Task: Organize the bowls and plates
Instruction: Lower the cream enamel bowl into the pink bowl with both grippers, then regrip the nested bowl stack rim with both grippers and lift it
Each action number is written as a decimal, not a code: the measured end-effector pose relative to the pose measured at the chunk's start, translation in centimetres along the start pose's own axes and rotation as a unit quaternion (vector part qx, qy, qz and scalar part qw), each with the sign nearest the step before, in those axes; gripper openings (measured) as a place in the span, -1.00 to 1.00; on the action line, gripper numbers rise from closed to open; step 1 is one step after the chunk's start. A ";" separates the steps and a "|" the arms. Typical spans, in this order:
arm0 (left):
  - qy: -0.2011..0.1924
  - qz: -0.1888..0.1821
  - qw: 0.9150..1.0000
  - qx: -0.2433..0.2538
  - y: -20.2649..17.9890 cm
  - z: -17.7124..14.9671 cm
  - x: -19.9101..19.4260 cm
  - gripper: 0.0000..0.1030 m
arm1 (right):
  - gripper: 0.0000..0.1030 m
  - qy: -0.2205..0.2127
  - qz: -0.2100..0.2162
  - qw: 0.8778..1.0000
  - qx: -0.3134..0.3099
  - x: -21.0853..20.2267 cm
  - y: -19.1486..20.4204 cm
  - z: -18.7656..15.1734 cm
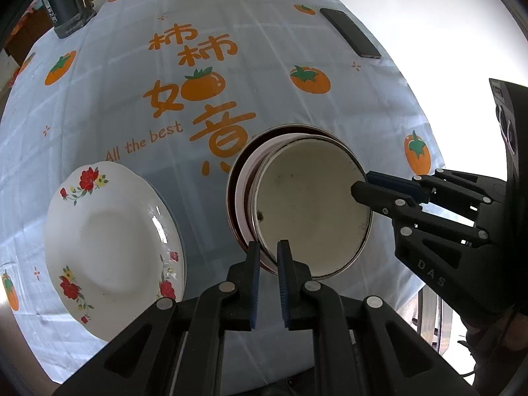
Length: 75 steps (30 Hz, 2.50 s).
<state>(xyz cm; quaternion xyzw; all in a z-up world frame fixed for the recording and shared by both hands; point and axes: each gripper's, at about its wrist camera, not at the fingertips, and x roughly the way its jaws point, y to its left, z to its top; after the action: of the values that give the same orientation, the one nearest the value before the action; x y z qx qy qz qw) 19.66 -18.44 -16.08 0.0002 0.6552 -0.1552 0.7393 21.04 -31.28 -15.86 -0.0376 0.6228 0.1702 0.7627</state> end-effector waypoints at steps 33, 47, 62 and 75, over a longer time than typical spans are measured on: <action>-0.010 -0.006 1.000 -0.027 1.1 0.0 -0.2 -0.69 | 0.09 -0.037 0.011 0.999 0.019 -1.0 -0.8 -0.7; -0.012 -0.018 0.998 -0.052 1.4 -0.1 0.6 -0.67 | 0.08 -0.040 0.013 0.998 0.040 -0.2 -1.2 -1.4; -0.027 -0.001 0.999 -0.040 1.3 0.7 0.9 -0.67 | -0.38 -0.031 0.015 0.998 0.046 1.5 -1.1 -1.5; -0.039 -0.007 0.999 -0.024 0.9 0.8 0.9 -0.67 | -0.61 -0.039 0.012 0.998 0.055 1.4 -1.8 -1.5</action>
<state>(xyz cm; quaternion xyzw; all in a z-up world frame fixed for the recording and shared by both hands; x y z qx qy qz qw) 20.72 -17.93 -17.05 -0.0280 0.6294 -0.1441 0.7631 20.44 -33.03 -17.81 0.0186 0.6011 0.1469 0.7854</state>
